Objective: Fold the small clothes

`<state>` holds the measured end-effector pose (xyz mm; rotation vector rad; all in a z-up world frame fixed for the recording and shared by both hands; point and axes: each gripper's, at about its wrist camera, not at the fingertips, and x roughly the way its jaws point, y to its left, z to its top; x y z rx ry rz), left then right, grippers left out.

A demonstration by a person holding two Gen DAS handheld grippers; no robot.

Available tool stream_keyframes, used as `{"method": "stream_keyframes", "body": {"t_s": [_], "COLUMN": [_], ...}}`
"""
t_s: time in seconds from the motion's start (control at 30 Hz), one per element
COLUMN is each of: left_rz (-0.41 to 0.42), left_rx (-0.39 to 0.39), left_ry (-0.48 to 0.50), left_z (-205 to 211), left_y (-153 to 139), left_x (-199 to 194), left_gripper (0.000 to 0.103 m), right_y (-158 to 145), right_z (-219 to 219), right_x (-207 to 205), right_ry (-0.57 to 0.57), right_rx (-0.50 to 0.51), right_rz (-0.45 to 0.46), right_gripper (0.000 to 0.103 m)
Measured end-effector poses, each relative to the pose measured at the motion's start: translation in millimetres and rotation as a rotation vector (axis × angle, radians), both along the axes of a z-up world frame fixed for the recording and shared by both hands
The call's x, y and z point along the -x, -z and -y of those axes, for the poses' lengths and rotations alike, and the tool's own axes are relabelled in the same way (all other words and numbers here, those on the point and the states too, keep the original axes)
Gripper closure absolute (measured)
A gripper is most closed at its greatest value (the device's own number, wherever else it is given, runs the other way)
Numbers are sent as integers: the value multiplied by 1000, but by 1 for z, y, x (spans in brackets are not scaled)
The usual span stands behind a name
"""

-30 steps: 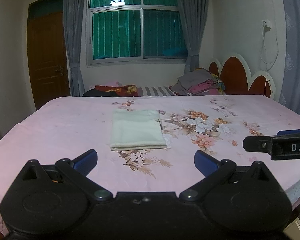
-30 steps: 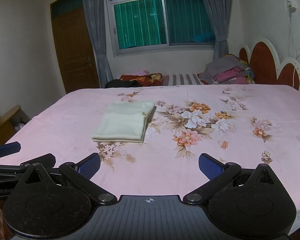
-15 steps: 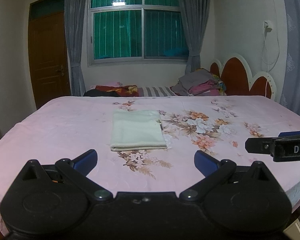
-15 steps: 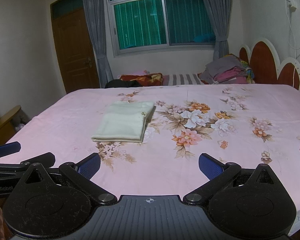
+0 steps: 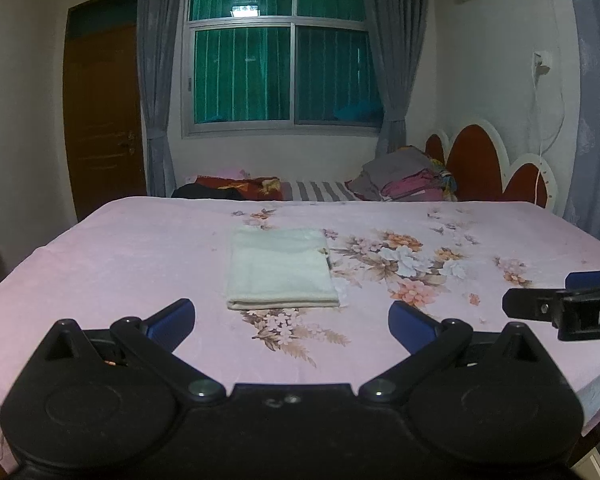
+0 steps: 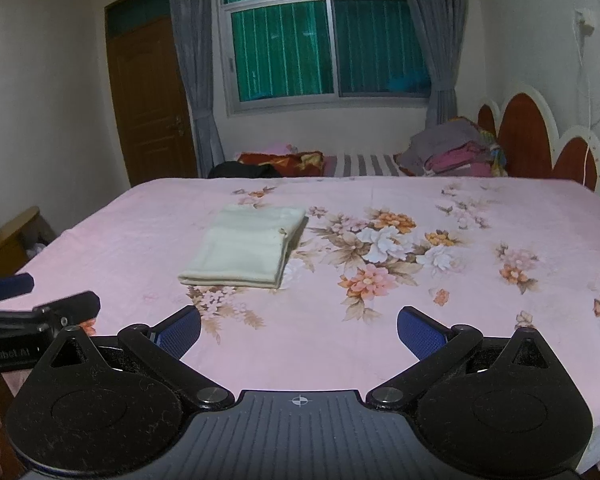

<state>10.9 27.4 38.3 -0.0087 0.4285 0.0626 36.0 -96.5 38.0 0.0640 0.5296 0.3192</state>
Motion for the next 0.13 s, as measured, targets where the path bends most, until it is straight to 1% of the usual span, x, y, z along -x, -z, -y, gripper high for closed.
{"method": "stream_keyframes", "body": {"t_s": [0.13], "left_rz": [-2], "left_rx": [0], "left_ry": [-6], "left_z": [1], "left_y": [1], "left_x": [-3], "left_gripper": [0], "right_y": [0], "right_z": [1], "right_x": [0], "right_ry": [-12], "right_rx": [-1], "right_rz": [7], "right_gripper": [0]}}
